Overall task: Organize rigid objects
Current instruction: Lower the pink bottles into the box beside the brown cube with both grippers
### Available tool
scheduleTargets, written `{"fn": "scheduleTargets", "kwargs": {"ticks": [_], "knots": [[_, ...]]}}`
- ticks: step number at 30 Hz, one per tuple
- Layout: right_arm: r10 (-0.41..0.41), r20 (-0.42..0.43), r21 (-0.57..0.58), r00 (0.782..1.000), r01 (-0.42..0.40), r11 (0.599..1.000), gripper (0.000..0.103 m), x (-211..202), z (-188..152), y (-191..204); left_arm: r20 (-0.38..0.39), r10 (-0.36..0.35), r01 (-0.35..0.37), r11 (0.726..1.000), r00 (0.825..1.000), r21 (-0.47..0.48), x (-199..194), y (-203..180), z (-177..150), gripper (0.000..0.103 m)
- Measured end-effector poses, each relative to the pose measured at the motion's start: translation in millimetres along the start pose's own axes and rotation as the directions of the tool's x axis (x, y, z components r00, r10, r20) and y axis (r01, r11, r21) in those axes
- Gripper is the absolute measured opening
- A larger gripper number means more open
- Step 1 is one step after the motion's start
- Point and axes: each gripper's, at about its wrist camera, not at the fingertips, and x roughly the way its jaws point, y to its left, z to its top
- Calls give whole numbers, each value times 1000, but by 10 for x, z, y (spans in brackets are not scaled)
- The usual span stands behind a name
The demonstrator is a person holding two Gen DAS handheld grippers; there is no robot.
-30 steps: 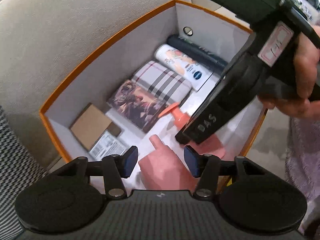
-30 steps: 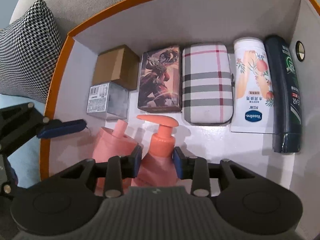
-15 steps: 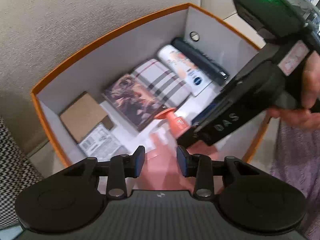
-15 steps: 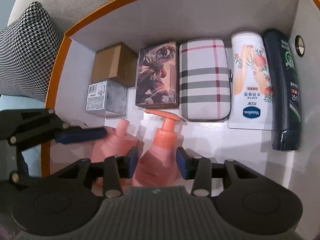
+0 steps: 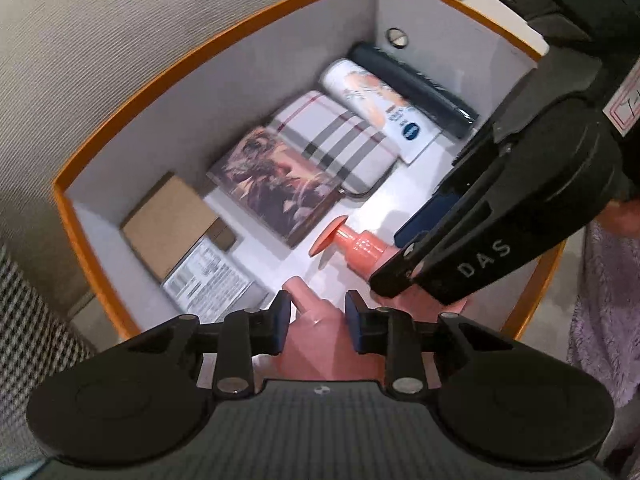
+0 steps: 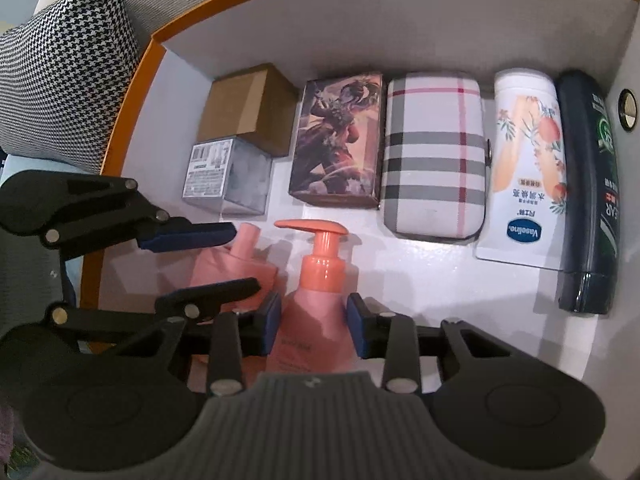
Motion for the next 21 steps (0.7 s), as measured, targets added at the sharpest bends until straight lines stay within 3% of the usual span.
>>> {"fn": "scheduleTargets", "kwargs": {"ticks": [2,9,15,21], "knots": [[1,3,4,1000,-1,1000,35,-1,10,3,13,0,0,1000,1000,-12,-42,46,-31,27],[22,19,60,1000,-23,998,29,10,90,49,21,43,-43,999,999,6,-73,1,-62,25],[-29,-13,84,999,30,996,38,58,66,34,42,49,-49,999,998,0,-62,3,-98,25],[12,-31,133,999,-8,991,40,48,57,-96,58,53,-52,999,997,-8,-75,-13,-126,25]]}}
